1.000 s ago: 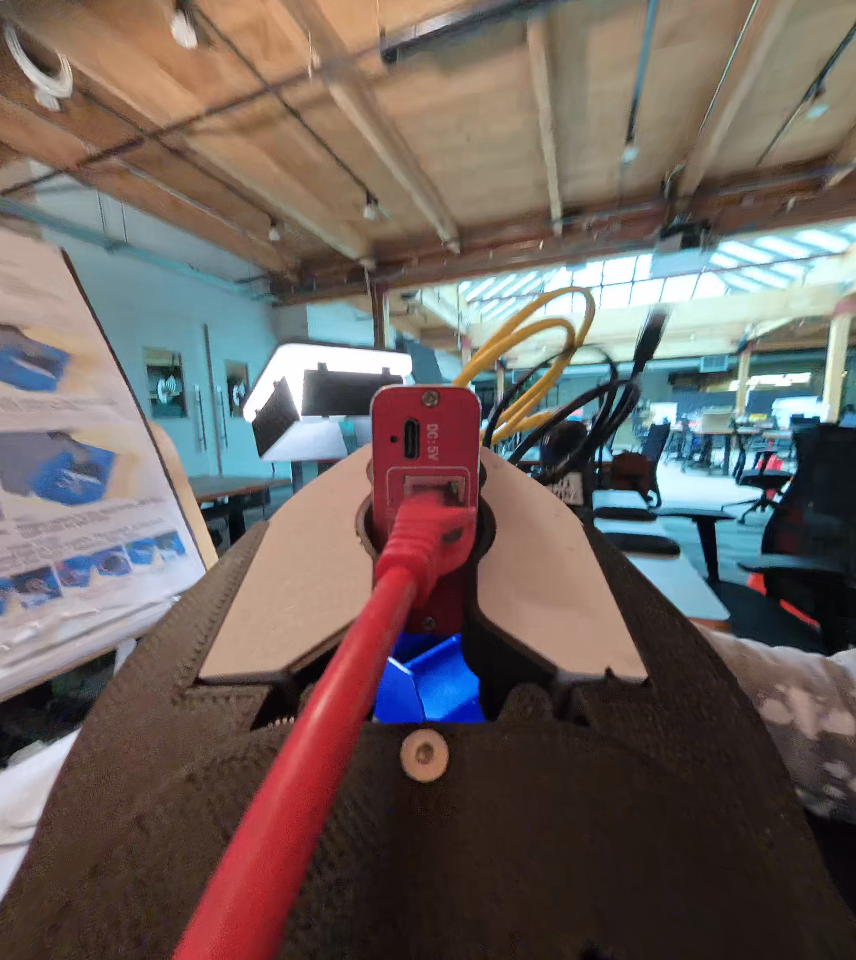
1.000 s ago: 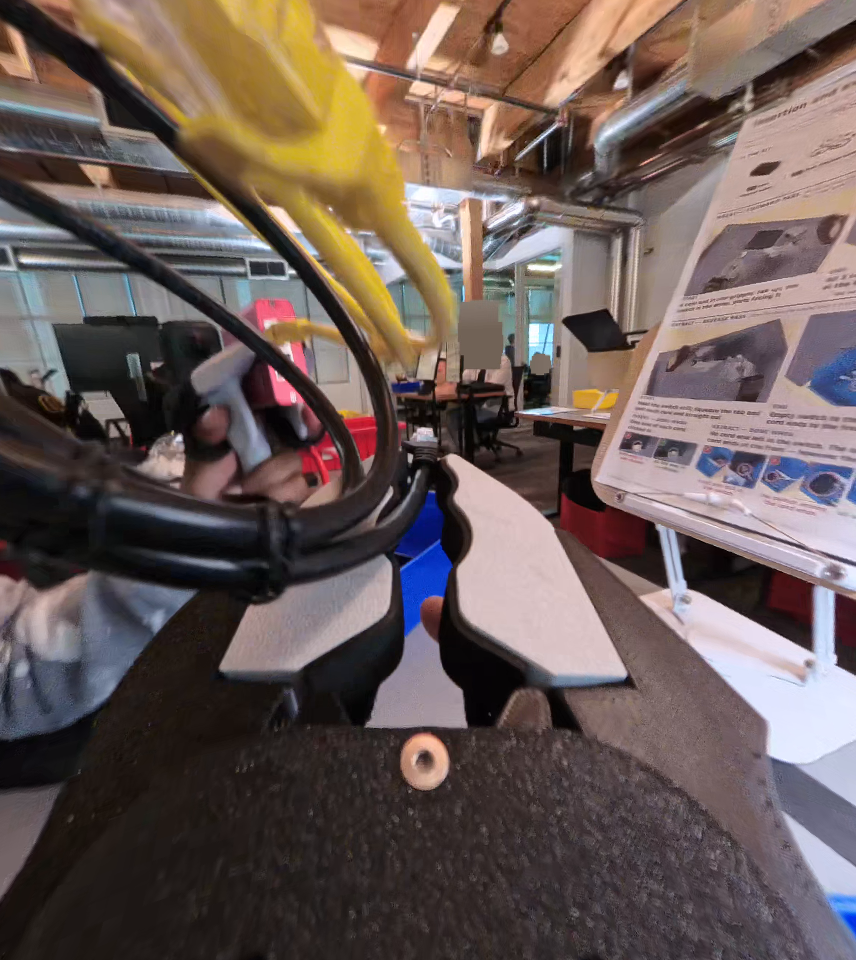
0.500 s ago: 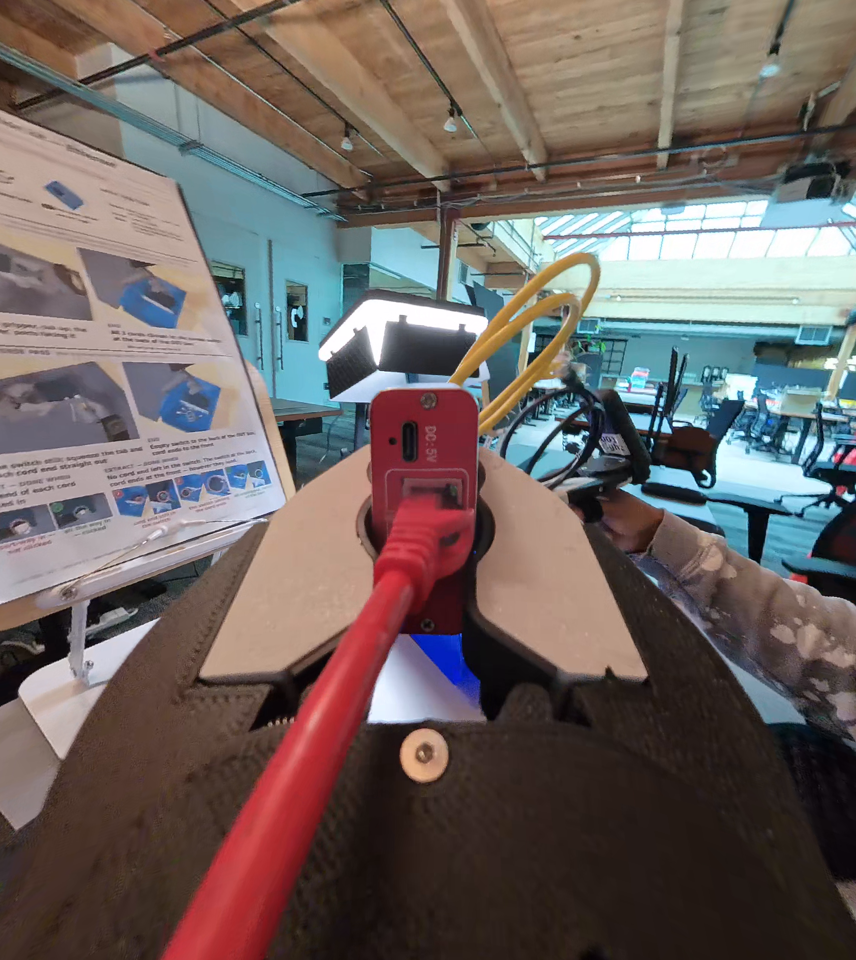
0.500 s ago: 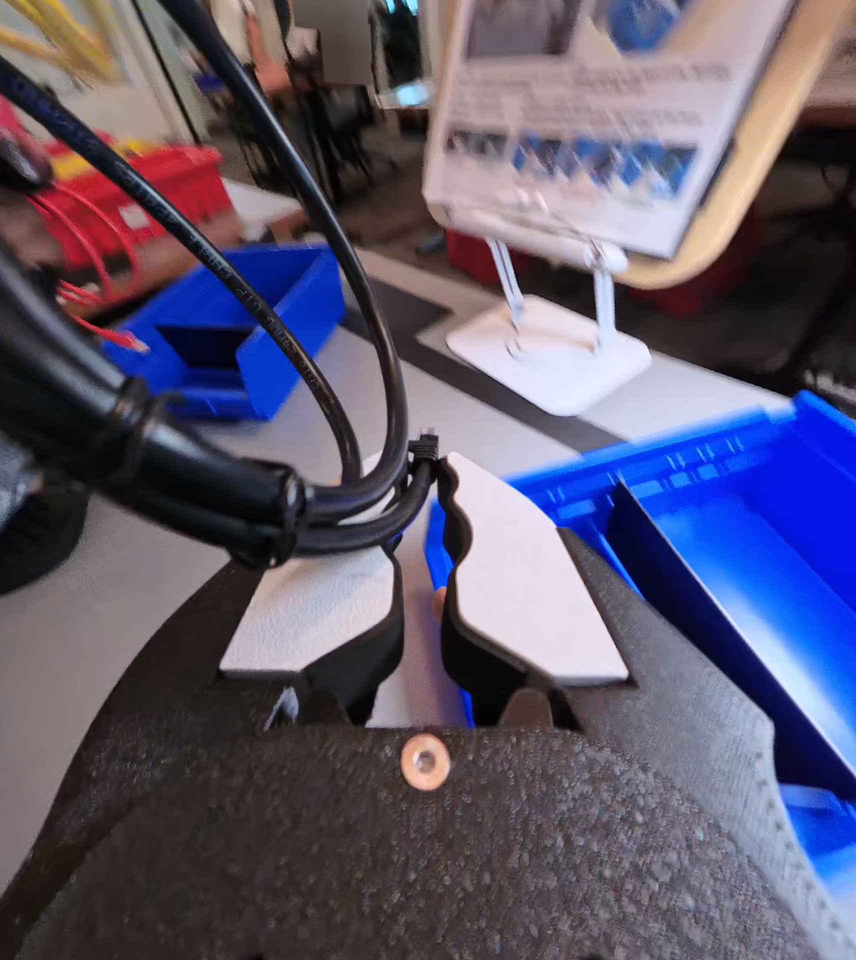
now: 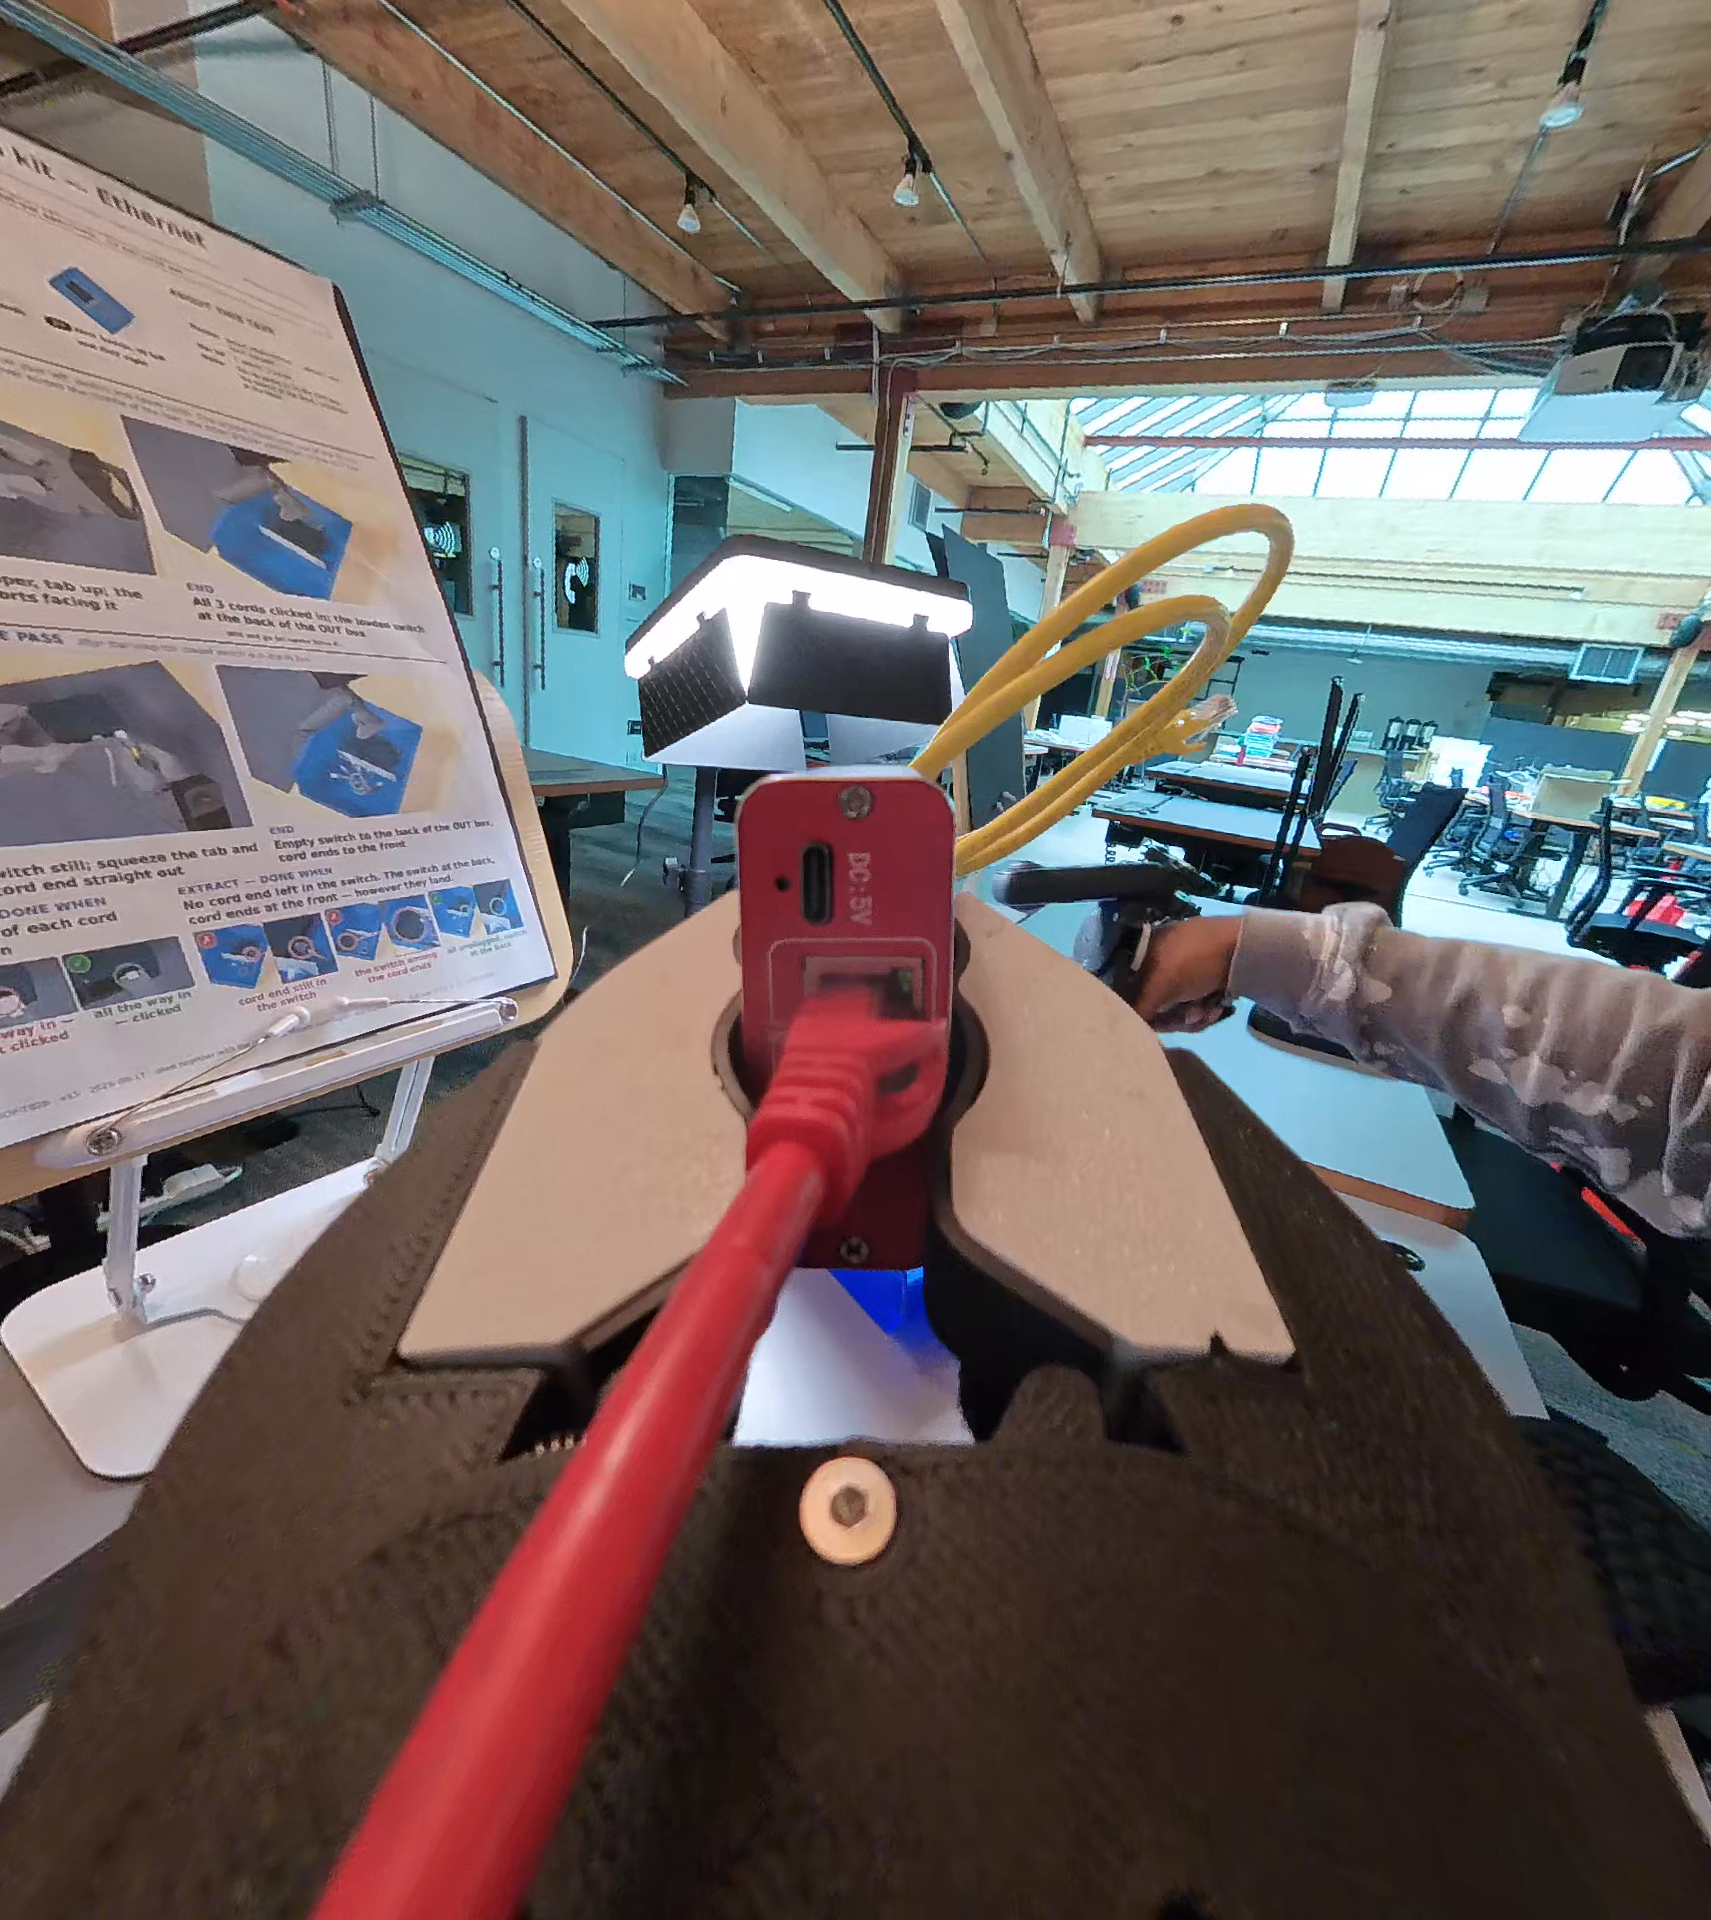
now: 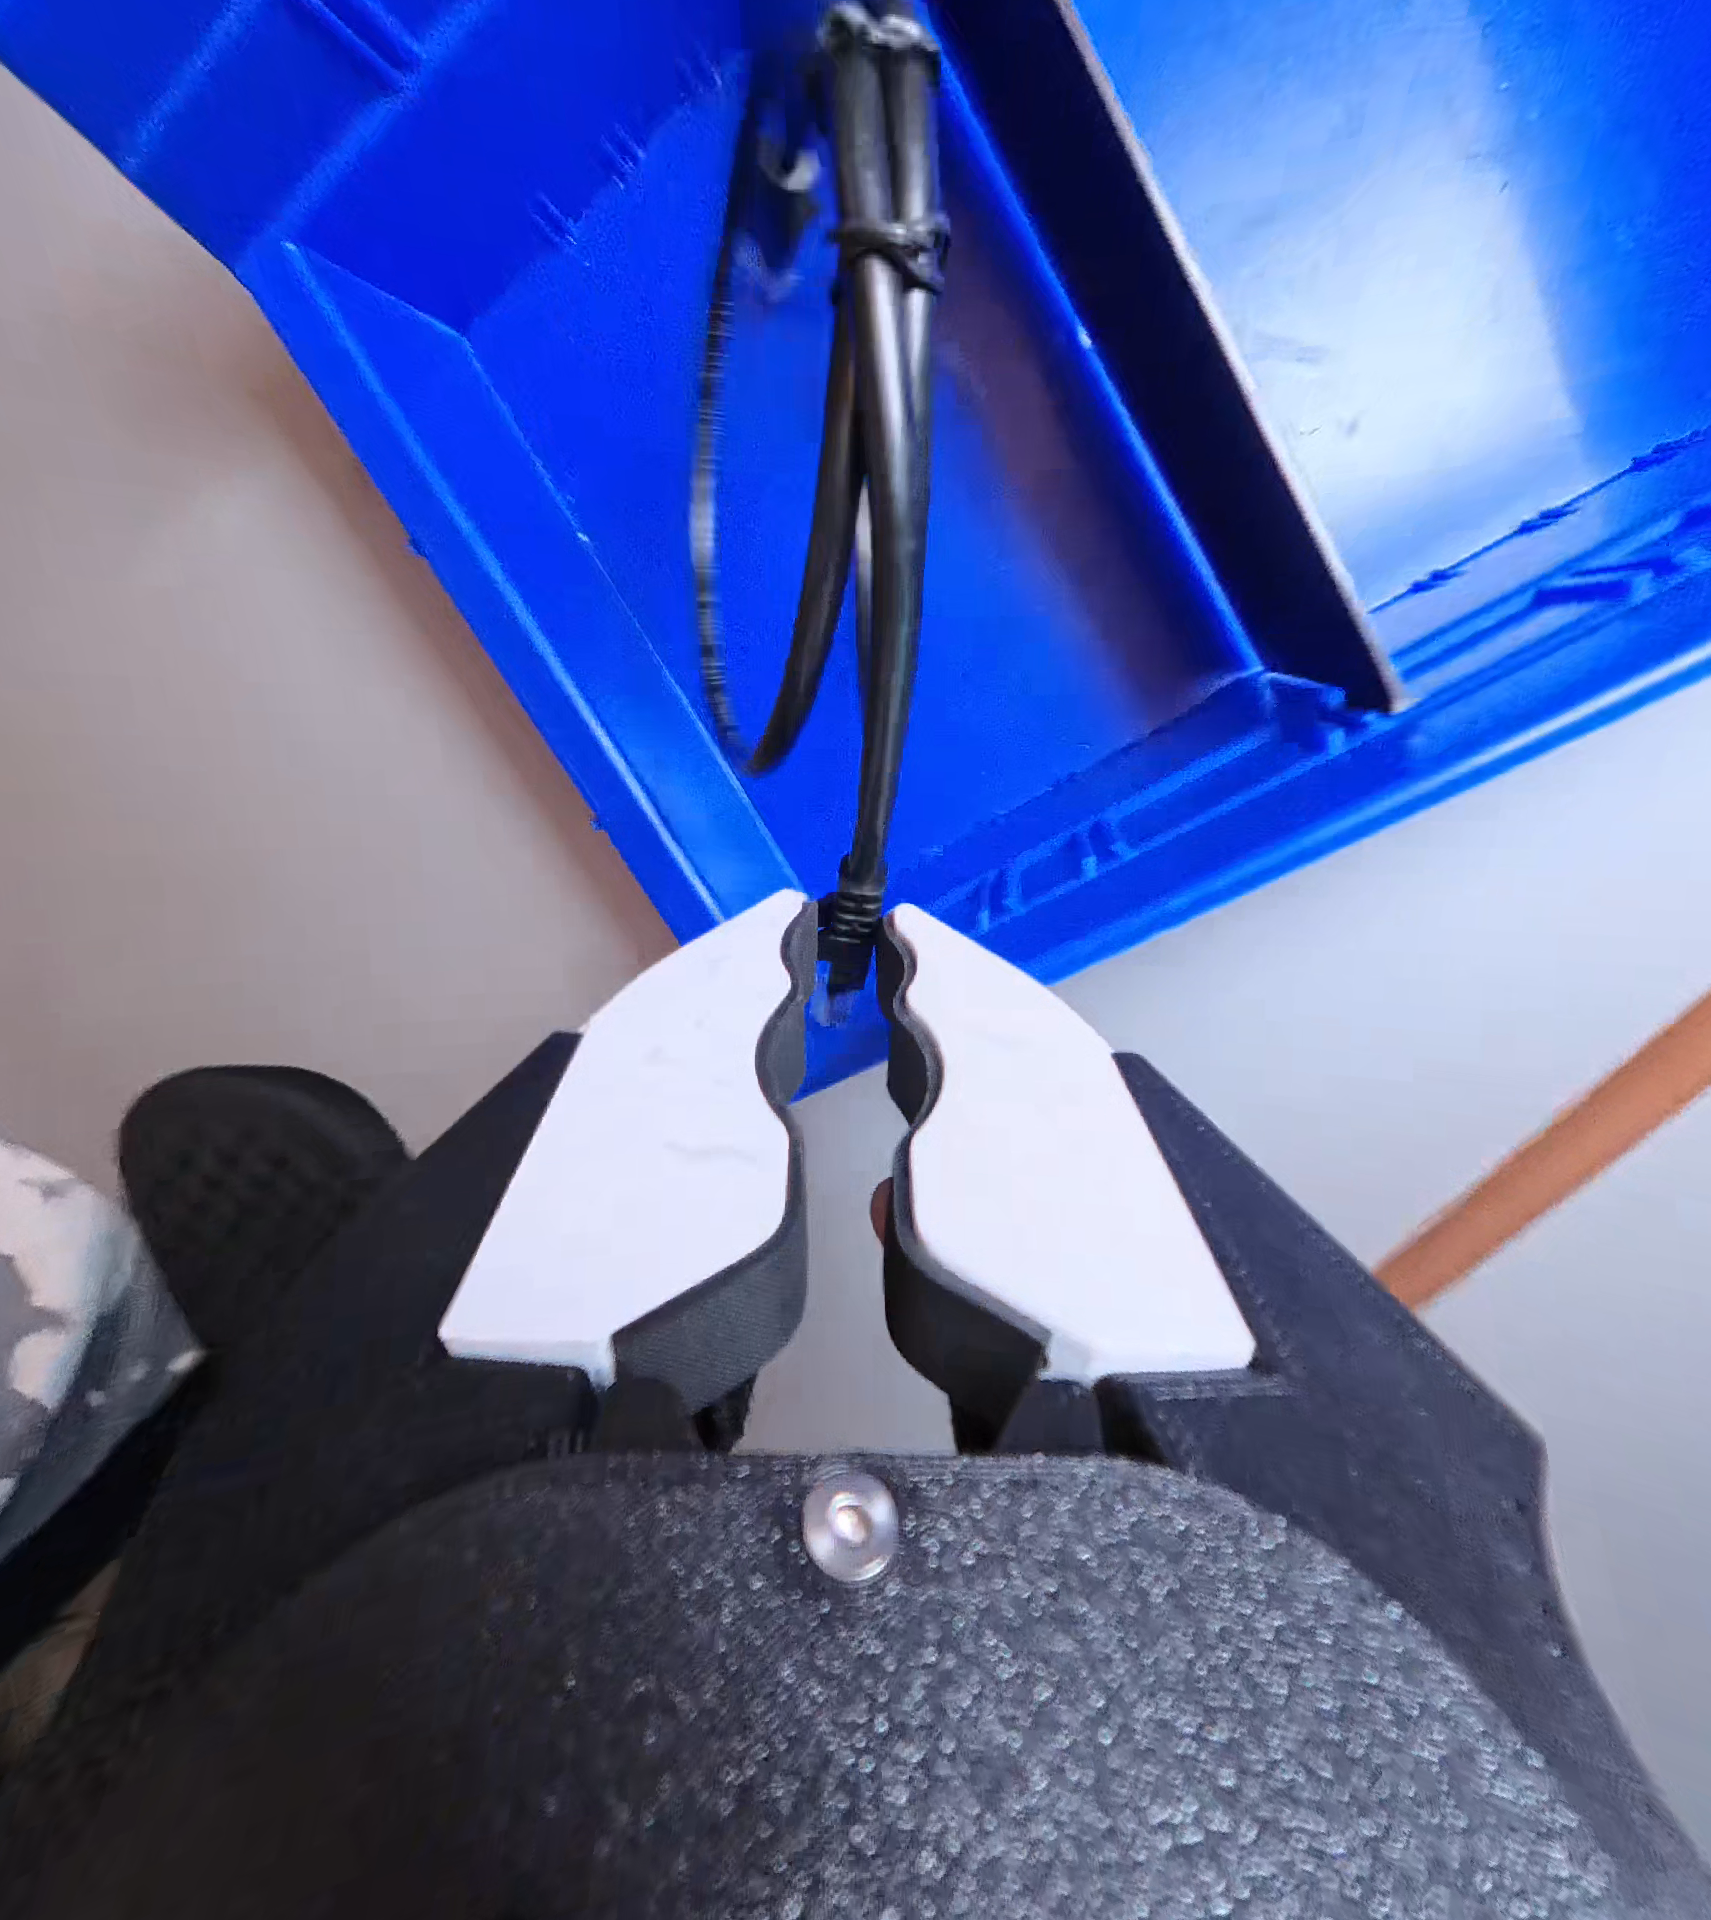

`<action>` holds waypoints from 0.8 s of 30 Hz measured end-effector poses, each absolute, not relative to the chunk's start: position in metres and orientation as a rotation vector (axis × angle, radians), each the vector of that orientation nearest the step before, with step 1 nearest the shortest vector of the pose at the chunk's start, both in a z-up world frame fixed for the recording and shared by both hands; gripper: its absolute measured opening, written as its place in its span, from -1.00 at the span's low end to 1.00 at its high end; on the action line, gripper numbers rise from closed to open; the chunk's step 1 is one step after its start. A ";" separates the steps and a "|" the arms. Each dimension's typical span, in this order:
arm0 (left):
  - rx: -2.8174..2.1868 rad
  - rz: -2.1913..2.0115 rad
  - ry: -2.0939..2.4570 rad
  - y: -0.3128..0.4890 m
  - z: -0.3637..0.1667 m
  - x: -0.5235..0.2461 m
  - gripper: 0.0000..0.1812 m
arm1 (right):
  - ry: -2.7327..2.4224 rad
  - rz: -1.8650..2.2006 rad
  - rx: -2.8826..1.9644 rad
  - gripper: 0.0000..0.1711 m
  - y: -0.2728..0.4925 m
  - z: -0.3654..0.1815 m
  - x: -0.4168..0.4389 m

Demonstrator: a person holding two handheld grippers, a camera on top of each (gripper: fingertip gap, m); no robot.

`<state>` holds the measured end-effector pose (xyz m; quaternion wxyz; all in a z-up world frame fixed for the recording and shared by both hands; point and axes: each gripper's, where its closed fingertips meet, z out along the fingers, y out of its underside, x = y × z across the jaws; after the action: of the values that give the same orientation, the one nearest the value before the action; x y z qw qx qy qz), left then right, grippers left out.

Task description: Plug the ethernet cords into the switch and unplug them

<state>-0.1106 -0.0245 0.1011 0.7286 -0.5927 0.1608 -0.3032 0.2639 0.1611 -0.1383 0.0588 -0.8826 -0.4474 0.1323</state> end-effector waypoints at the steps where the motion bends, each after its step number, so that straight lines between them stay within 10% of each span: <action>1: -1.315 -0.671 0.354 -0.023 0.099 -0.110 -0.68 | -1.393 0.302 -2.663 -0.88 0.168 -0.137 0.263; 8: -1.367 -0.692 0.327 -0.009 0.082 -0.109 -0.67 | -1.248 -0.028 -2.277 -0.56 0.240 -0.065 0.224; 24: -1.217 -1.116 0.343 -0.006 0.069 -0.063 -0.67 | -1.095 1.752 -1.152 -0.54 -0.003 0.041 -0.033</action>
<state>-0.0630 -0.0059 0.0689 0.6649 -0.5391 0.1517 -0.4942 -0.0329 -0.0025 0.0413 0.3784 -0.4507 -0.4285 0.6856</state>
